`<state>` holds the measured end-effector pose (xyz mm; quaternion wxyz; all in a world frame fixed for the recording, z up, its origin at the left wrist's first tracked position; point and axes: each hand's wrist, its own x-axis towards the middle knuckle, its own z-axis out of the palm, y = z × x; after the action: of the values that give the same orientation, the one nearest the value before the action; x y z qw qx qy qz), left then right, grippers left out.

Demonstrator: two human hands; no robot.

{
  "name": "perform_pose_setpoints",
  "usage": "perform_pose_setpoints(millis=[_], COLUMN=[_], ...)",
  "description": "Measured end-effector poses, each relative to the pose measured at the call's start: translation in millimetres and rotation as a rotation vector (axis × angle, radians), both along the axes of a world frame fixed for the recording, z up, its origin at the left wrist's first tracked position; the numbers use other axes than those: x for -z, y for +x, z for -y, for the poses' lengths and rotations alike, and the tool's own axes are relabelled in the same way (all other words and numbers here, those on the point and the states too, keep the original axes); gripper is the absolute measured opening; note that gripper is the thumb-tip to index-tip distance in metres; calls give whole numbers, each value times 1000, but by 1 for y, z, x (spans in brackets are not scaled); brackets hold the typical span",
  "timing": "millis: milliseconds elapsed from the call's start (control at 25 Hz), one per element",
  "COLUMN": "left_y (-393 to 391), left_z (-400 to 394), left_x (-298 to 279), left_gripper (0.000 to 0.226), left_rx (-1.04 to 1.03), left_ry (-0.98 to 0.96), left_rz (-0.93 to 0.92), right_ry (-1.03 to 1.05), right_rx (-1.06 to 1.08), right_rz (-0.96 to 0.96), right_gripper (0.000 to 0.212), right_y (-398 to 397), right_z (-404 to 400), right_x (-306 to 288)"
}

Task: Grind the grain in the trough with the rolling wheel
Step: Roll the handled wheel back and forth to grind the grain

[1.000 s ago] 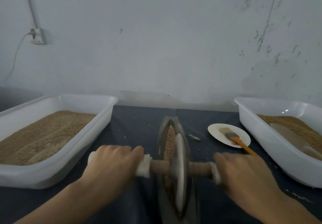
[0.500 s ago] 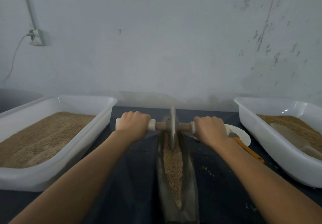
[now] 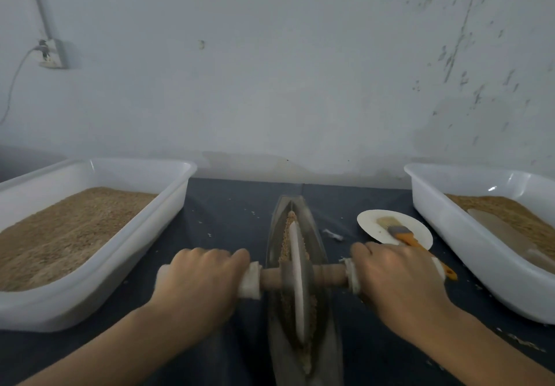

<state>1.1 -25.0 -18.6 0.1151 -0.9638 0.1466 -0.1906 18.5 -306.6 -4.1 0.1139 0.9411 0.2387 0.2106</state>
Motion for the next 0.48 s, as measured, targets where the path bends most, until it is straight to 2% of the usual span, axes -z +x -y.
perform_pose_setpoints(millis=[120,280,360,480], left_y=[60,120,119,74], left_z=[7,13,14,12], left_x=[0,-10,-11,-10], left_gripper=[27,15,15,26], left_rx=[-125,-179,-188,-134], left_ry=[-45,-118,-103,-96], left_rz=[-23,10,9,-69], right_ry=[-71,-29,-6,10], right_rx=[141,190,197,117], right_rz=[31,95,81,3], right_gripper=[25,20,17,20], right_y=[58,118,117,74], right_z=[-16,-33,-32,-13], right_x=[-2,-18,-14,2])
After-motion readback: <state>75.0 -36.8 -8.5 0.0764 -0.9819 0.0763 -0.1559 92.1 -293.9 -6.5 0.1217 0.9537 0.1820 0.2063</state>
